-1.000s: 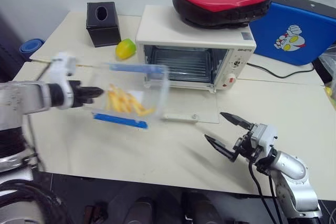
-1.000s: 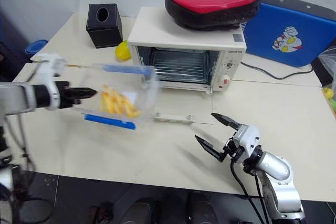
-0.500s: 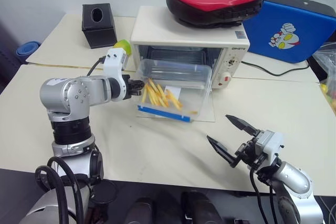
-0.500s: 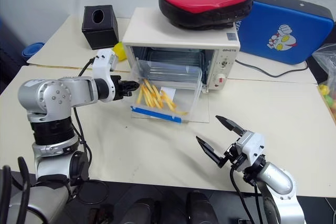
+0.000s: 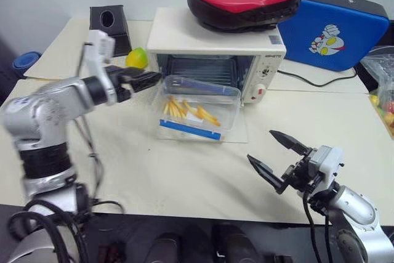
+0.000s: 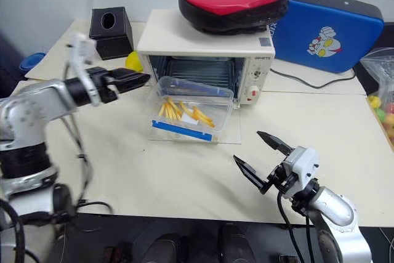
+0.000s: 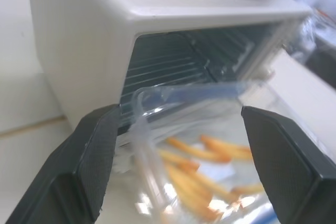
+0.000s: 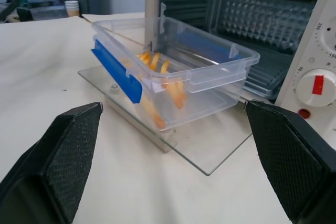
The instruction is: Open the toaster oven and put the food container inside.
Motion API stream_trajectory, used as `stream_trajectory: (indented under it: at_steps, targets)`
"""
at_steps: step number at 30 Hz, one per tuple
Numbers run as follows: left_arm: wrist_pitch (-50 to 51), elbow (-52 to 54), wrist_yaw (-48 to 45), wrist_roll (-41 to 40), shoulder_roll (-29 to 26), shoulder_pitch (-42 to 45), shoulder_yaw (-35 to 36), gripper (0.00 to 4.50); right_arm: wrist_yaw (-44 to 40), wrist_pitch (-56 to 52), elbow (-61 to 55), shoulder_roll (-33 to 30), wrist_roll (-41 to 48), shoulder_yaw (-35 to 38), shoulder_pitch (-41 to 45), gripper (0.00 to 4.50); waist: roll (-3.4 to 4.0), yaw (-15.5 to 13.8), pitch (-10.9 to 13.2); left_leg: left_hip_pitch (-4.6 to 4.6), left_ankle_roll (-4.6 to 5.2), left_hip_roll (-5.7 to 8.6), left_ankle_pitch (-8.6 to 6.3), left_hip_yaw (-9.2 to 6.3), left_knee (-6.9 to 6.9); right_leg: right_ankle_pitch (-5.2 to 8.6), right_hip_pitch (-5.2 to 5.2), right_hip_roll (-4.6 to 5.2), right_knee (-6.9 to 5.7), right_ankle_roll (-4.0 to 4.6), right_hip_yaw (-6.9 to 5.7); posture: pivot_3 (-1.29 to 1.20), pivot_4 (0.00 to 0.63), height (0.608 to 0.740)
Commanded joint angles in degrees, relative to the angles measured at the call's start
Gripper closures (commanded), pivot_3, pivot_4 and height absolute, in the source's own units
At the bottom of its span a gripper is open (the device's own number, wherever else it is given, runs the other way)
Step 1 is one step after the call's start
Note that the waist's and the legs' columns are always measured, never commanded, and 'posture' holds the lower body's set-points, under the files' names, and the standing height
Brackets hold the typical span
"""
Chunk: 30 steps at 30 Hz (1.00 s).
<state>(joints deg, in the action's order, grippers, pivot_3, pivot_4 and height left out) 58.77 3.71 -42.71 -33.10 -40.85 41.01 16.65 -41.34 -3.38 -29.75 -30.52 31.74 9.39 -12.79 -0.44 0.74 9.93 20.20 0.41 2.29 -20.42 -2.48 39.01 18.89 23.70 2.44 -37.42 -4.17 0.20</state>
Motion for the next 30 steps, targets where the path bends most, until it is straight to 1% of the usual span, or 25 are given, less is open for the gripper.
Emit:
stream_trajectory:
  at_steps: [1, 2, 3, 5, 7, 8, 10, 11, 13, 15, 16, 18, 22, 26, 30]
  targets:
    - [-20.66, -2.07, -19.58, 3.73, -7.52, -7.55, -3.18, 1.01, -1.27, -4.96, -4.63, -2.78, 3.48, -0.26, -0.02, 0.59, 0.02, -0.35, 0.01, 0.01, 0.01, 0.00, 0.00, -0.02, 0.02, 0.00, -0.01, 0.00, 0.04, 0.01, 0.01, 0.00, 0.150, 0.740]
    - [-23.56, -2.98, -22.42, 3.88, -8.45, -9.50, -3.51, 1.20, -1.46, -7.01, -5.21, -3.85, 3.39, -1.48, 0.06, 0.83, 0.02, -0.59, 0.01, 0.01, 0.01, 0.01, -0.01, -0.02, 0.01, 0.01, -0.02, 0.02, 0.05, 0.01, 0.01, 0.00, 0.150, 0.740]
    - [-25.38, -3.79, -23.33, 4.44, -8.76, -10.93, -4.23, 1.50, -1.72, -8.77, -5.65, -4.72, 2.97, -2.95, 0.44, 1.21, 0.02, -0.71, 0.01, 0.02, 0.03, 0.00, -0.01, -0.05, 0.02, 0.01, -0.03, 0.02, 0.08, 0.03, 0.00, 0.00, 0.150, 0.740]
    - [-30.00, -3.06, -24.65, 5.78, -7.39, -14.38, -6.63, 2.12, -2.38, -11.81, -6.09, -6.01, 1.86, -6.58, 2.14, 1.88, 0.02, -1.33, 0.02, 0.03, 0.09, 0.02, -0.02, -0.11, 0.03, 0.02, -0.10, 0.07, 0.12, 0.03, -0.03, 0.00, 0.150, 0.740]
    - [-32.07, -0.04, -24.52, 6.66, -5.22, -17.03, -9.90, 2.72, -1.91, -14.35, -5.34, -5.78, 0.69, -9.90, 5.57, 2.55, 0.02, -1.70, 0.01, 0.08, 0.19, 0.02, -0.06, -0.14, 0.04, 0.02, -0.12, 0.08, 0.22, 0.03, -0.03, 0.00, 0.150, 0.740]
    - [-32.22, 1.24, -23.63, 6.72, -3.59, -17.93, -11.27, 3.07, -1.76, -14.85, -4.62, -5.49, -0.42, -11.32, 7.43, 2.90, 0.02, -1.97, 0.01, 0.08, 0.26, 0.04, -0.10, -0.12, 0.06, 0.01, -0.13, 0.10, 0.23, 0.02, -0.01, 0.00, 0.150, 0.740]
    - [-33.83, 1.60, -20.44, 8.60, -0.09, -18.35, -13.72, 3.60, -1.69, -15.14, -2.49, -4.81, -2.42, -13.50, 11.07, 3.53, 0.00, -2.20, 0.01, 0.16, 0.31, 0.04, -0.11, -0.13, 0.10, 0.00, -0.09, 0.11, 0.27, 0.00, -0.03, 0.00, 0.150, 0.740]
    - [-34.82, 1.03, -18.43, 9.87, 1.95, -18.01, -14.86, 3.96, -1.20, -15.85, -0.90, -4.18, -3.29, -14.52, 13.53, 3.92, -0.01, -2.24, 0.01, 0.17, 0.33, 0.05, -0.13, -0.13, 0.10, 0.00, -0.08, 0.11, 0.27, -0.01, -0.03, 0.00, 0.150, 0.740]
    - [-35.33, -1.27, -12.88, 12.23, 6.15, -16.21, -16.06, 4.48, 0.00, -16.95, 3.01, -2.37, -5.21, -16.27, 18.79, 4.48, -0.02, -2.08, 0.00, 0.21, 0.34, 0.05, -0.13, -0.14, 0.12, -0.02, -0.06, 0.09, 0.30, -0.03, -0.05, 0.00, 0.150, 0.740]
    - [-36.15, -3.65, -8.02, 13.41, 10.20, -14.00, -15.94, 4.48, 0.74, -16.43, 7.18, -0.62, -7.81, -17.53, 23.32, 4.48, -0.02, -2.05, 0.00, 0.21, 0.33, 0.06, -0.12, -0.12, 0.12, -0.02, -0.02, 0.07, 0.25, -0.03, -0.05, 0.00, 0.150, 0.740]
    - [-36.92, -5.55, -5.27, 13.86, 12.64, -12.15, -15.56, 4.48, 2.17, -15.51, 10.82, 1.39, -9.48, -17.78, 26.84, 4.48, -0.03, -2.03, 0.00, 0.22, 0.32, 0.06, -0.11, -0.11, 0.13, -0.02, 0.01, 0.06, 0.22, -0.03, -0.04, 0.00, 0.150, 0.740]
    - [-38.28, -8.40, -1.83, 14.78, 15.56, -9.64, -14.99, 4.48, 3.71, -14.47, 15.81, 4.24, -11.37, -17.82, 31.59, 4.48, -0.04, -1.77, 0.00, 0.22, 0.31, 0.07, -0.11, -0.07, 0.16, -0.02, 0.06, 0.05, 0.12, -0.03, -0.04, 0.00, 0.150, 0.740]
    - [-41.91, -15.04, 4.14, 17.04, 19.61, -5.12, -14.27, 4.48, 5.45, -10.54, 26.35, 7.79, -16.52, -17.89, 40.18, 4.48, -0.04, -1.33, -0.01, 0.31, 0.26, 0.08, -0.08, -0.04, 0.17, -0.02, 0.25, 0.05, -0.20, -0.03, -0.05, 0.00, 0.150, 0.740]
    - [-46.22, -21.42, 8.64, 18.48, 23.47, -0.63, -13.55, 4.48, 8.45, -5.24, 38.57, 10.95, -20.56, -16.48, 48.88, 4.48, -0.04, -0.63, -0.01, 0.41, 0.24, 0.12, -0.06, -0.03, 0.23, -0.02, 0.33, 0.07, -0.22, -0.03, -0.07, 0.00, 0.150, 0.740]
    - [-49.57, -25.89, 12.09, 19.55, 25.94, 2.02, -13.02, 4.48, 11.17, -2.75, 44.41, 13.35, -22.34, -15.25, 53.38, 4.48, -0.05, -0.37, -0.03, 0.62, 0.19, 0.12, -0.02, -0.03, 0.25, -0.02, 0.61, 0.08, -0.38, -0.03, -0.10, 0.00, 0.150, 0.740]
